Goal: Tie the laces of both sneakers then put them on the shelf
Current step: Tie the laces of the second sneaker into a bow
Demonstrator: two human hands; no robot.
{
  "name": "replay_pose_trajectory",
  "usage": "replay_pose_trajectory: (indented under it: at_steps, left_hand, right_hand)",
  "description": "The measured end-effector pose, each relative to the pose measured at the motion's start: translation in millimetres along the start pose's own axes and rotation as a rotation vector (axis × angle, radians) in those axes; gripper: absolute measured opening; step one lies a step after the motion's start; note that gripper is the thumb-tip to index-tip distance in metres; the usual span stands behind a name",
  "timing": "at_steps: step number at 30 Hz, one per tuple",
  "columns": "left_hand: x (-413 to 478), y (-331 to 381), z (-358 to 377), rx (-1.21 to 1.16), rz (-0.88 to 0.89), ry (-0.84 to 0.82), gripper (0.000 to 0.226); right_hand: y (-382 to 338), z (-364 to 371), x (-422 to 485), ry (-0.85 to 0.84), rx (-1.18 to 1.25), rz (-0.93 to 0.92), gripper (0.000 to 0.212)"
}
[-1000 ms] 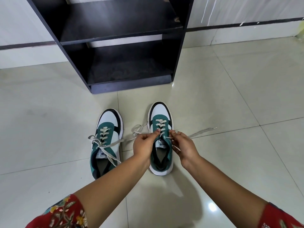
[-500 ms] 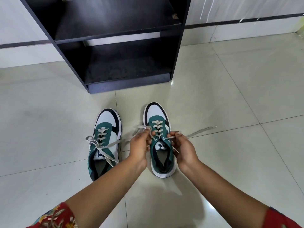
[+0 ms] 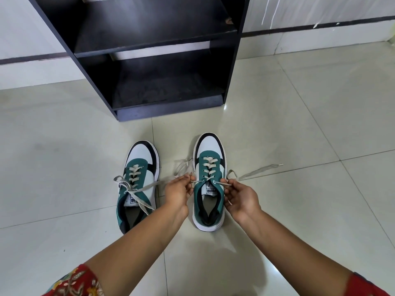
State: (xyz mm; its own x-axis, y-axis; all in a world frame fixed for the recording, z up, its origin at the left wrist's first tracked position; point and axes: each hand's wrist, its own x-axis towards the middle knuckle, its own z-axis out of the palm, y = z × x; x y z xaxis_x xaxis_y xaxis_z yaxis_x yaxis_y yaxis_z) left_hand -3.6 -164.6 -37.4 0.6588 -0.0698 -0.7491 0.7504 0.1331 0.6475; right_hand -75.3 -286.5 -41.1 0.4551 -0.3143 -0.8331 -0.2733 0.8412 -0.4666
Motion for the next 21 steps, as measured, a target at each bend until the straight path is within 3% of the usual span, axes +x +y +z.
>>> replay_pose_trajectory:
  at_steps: [3,6,8,10,13,16,17,21]
  left_hand:
    - [-2.2,2.0,3.1,-0.015,-0.044,-0.018,0.028]
    - [-6.1,11.2,3.8,0.085,-0.082,-0.161,0.028]
    - [-6.0,16.1,2.7,0.261,0.082,-0.208,0.03]
    - [-8.4,21.3,2.4,0.414,0.41,-0.243,0.027]
    - [-7.9,29.8,-1.7,0.658,0.757,-0.537,0.023]
    - [-4.6,32.3,-7.9,0.741,0.75,-0.721,0.02]
    - [-5.3,31.3,-8.7,0.724,0.734,-0.736,0.018]
    - [-4.2,24.7,-11.0,0.724,0.888,-0.625,0.021]
  right_hand:
    - [-1.1,-0.4,1.2,-0.004,-0.04,0.009,0.025]
    - [-6.8,-2.2,0.5,-0.049,-0.195,-0.092,0.023]
    - [-13.5,0.7,-5.2,-0.113,-0.342,-0.219,0.024]
    - [-21.9,9.8,-14.4,-0.167,-0.52,-0.368,0.026]
    - [-34.2,29.6,-31.5,-0.323,-0.848,-0.613,0.028]
    - [-37.1,36.1,-38.3,-0.264,-1.468,-0.783,0.021]
    - [-37.7,35.5,-41.4,-0.217,-1.569,-0.841,0.02]
    - [-35.7,30.2,-48.8,-0.214,-1.538,-0.918,0.026]
